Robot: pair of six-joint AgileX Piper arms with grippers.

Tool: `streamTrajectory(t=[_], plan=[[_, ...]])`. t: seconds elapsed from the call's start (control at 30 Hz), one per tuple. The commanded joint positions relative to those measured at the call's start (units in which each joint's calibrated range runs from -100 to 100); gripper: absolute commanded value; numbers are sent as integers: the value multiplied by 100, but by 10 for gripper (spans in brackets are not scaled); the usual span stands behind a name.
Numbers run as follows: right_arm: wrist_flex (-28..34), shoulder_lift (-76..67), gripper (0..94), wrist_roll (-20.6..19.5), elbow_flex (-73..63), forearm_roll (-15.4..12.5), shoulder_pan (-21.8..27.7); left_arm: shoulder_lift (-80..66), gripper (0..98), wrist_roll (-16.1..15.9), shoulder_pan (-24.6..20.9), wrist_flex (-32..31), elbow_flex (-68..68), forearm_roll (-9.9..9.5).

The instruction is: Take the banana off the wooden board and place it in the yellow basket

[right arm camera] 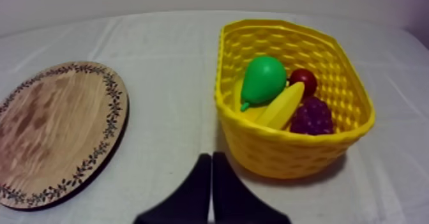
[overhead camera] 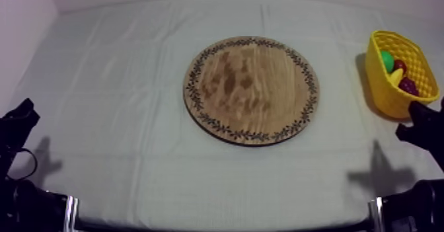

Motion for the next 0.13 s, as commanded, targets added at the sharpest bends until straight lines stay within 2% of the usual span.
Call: streamTrajectory(t=[0.0,0.1], plan=[[-15,-3,3,788,2,21,-20,2,1,3,-2,-1,3,-1],[-17,-2,3,713,4,24,-35,2,1,3,-2,-1,3,-1]])
